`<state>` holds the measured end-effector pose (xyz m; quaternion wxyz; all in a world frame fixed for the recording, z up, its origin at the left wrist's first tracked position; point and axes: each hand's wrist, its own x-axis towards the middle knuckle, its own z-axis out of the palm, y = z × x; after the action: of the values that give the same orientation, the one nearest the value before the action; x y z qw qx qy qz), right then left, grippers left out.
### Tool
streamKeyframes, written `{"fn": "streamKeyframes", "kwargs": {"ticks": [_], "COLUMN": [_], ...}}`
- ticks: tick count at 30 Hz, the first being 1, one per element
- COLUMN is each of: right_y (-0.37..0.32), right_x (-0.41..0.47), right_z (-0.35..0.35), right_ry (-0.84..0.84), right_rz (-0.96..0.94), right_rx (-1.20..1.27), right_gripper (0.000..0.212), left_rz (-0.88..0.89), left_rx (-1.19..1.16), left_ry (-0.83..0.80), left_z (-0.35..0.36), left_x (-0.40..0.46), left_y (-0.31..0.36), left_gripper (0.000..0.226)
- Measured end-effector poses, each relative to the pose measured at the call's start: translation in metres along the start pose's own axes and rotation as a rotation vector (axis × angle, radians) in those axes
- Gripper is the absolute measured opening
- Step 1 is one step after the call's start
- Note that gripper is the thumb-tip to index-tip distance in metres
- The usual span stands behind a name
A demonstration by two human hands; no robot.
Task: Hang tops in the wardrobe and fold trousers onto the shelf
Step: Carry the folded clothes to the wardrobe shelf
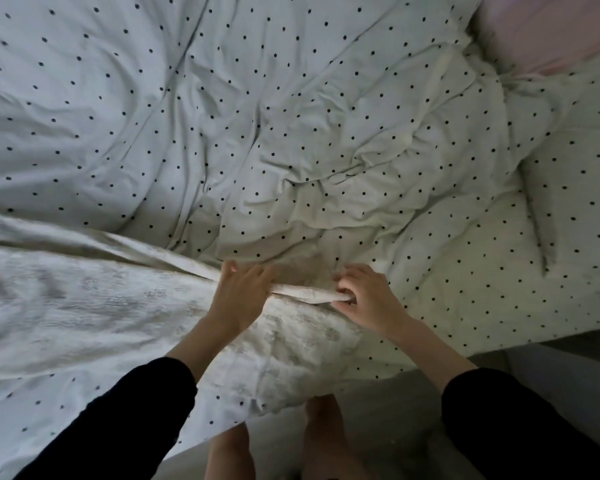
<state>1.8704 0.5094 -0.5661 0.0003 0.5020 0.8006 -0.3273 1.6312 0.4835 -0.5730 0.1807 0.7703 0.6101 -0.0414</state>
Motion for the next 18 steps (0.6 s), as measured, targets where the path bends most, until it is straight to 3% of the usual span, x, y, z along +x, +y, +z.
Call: {"fn": "streamKeyframes", "kwargs": {"ticks": [4, 9, 12, 14, 16, 18], "right_y": [-0.023, -0.038, -0.038, -0.035, -0.030, -0.025], "right_x": [-0.014, 0.005, 0.045, 0.072, 0.092, 0.093], "right_z": [-0.023, -0.065, -0.090, -0.099, -0.094, -0.076], "right_ry": [-0.105, -0.160, -0.070, 0.024, 0.098, 0.091], "right_rz": [0.016, 0.129, 0.161, 0.232, 0.368, 0.516], "right_rx": [0.170, 0.299, 0.293, 0.310, 0.409, 0.422], "right_gripper": [0.013, 0.012, 0.021, 0.030, 0.034, 0.036], "left_rz": [-0.038, -0.007, -0.086, -0.177, -0.228, -0.209], "left_rx": [0.048, -0.086, -0.086, -0.057, -0.036, 0.007], "left_ry": [-0.108, -0.327, -0.073, 0.126, 0.136, -0.004], "left_z": [-0.024, -0.071, -0.086, -0.089, -0.084, -0.064], "left_x": [-0.014, 0.008, 0.035, 0.050, 0.057, 0.052], "left_y": [-0.007, -0.023, -0.038, -0.040, -0.037, -0.030], "left_gripper": [0.028, 0.027, 0.024, 0.036, 0.048, 0.048]}}
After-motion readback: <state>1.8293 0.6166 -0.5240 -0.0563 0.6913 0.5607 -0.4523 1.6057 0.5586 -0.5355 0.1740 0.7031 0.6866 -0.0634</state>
